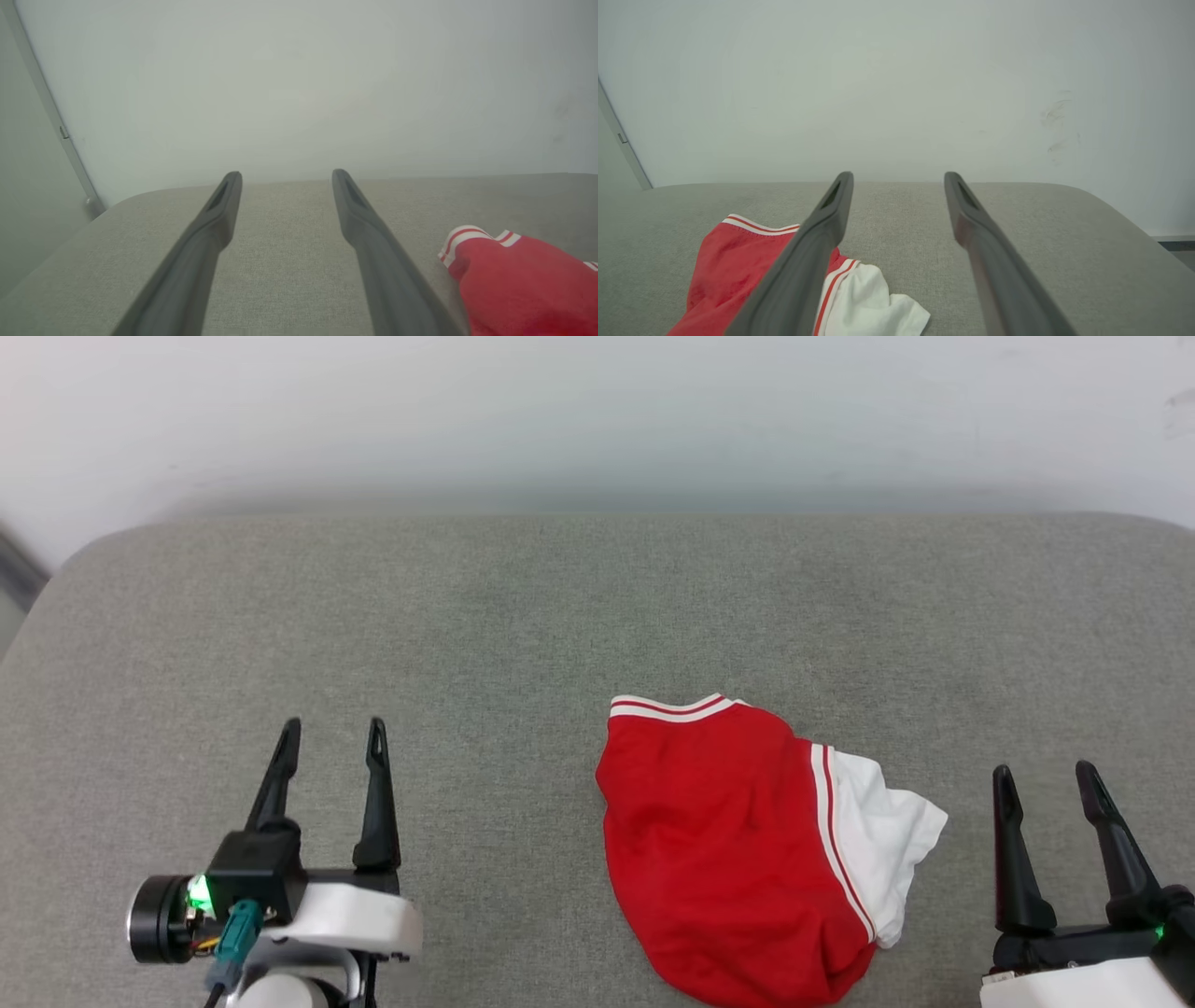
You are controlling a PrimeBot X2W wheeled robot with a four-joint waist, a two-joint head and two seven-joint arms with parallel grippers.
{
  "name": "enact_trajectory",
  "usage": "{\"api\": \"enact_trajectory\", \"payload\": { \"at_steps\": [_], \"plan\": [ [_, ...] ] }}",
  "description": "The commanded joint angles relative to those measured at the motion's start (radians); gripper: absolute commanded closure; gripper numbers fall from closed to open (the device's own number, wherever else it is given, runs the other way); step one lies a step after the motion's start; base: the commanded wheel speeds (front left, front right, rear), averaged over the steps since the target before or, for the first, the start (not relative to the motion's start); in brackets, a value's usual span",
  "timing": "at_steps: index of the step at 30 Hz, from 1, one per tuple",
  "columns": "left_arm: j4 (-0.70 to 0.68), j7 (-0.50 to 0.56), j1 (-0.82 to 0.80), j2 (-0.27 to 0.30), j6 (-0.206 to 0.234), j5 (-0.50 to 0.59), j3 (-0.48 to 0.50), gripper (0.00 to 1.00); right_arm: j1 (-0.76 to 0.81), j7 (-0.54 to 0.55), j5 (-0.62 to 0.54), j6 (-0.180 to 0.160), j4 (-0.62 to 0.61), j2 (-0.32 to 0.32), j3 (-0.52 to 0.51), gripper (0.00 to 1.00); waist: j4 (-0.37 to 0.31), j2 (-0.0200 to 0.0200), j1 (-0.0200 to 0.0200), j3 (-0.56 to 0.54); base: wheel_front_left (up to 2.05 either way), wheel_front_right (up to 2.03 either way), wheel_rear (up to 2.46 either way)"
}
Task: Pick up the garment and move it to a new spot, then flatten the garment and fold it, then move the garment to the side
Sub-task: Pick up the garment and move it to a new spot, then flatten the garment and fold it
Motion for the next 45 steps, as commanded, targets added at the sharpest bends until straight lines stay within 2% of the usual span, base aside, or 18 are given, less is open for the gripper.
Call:
{"api": "enact_trajectory", "payload": {
  "at_steps": [1,11,26,33,37,43,45],
  "plan": [
    [0.000,-0.002,0.021,-0.013,-0.016,0.014,0.019,0.00,0.014,-0.002,0.005,-0.001,0.004,0.001,-0.001,0.00,-0.002,0.0000,0.0000,-0.009,0.00,0.00,0.00],
    [0.014,-0.003,0.131,-0.109,-0.126,0.089,0.125,0.00,0.060,-0.002,0.027,-0.001,0.036,0.001,-0.001,0.00,-0.006,0.0000,0.0000,-0.054,0.00,0.00,0.00],
    [0.032,-0.003,0.180,-0.189,-0.223,0.163,0.217,0.00,0.087,-0.002,0.055,-0.001,0.059,0.001,0.009,0.00,-0.004,0.0000,0.0000,-0.070,0.00,0.00,0.00],
    [0.035,-0.003,0.183,-0.209,-0.249,0.186,0.243,0.00,0.062,-0.002,0.042,-0.001,0.046,0.001,-0.003,0.00,-0.005,0.0000,0.0000,-0.067,0.00,0.00,0.00],
    [0.038,-0.003,0.177,-0.219,-0.259,0.195,0.253,0.00,0.019,-0.002,-0.012,-0.001,0.017,0.001,-0.011,0.00,-0.005,0.0000,0.0000,-0.063,0.00,0.00,0.00],
    [0.035,-0.003,0.162,-0.229,-0.268,0.200,0.274,0.00,-0.143,-0.002,-0.122,-0.001,-0.058,0.001,-0.014,0.00,-0.021,0.0000,0.0000,-0.041,0.00,0.00,0.00],
    [0.035,-0.003,0.154,-0.231,-0.271,0.201,0.279,0.00,-0.215,-0.002,-0.157,-0.001,-0.073,-0.033,0.005,0.00,-0.026,0.0000,0.0000,-0.032,0.00,0.00,0.00]
  ]
}}
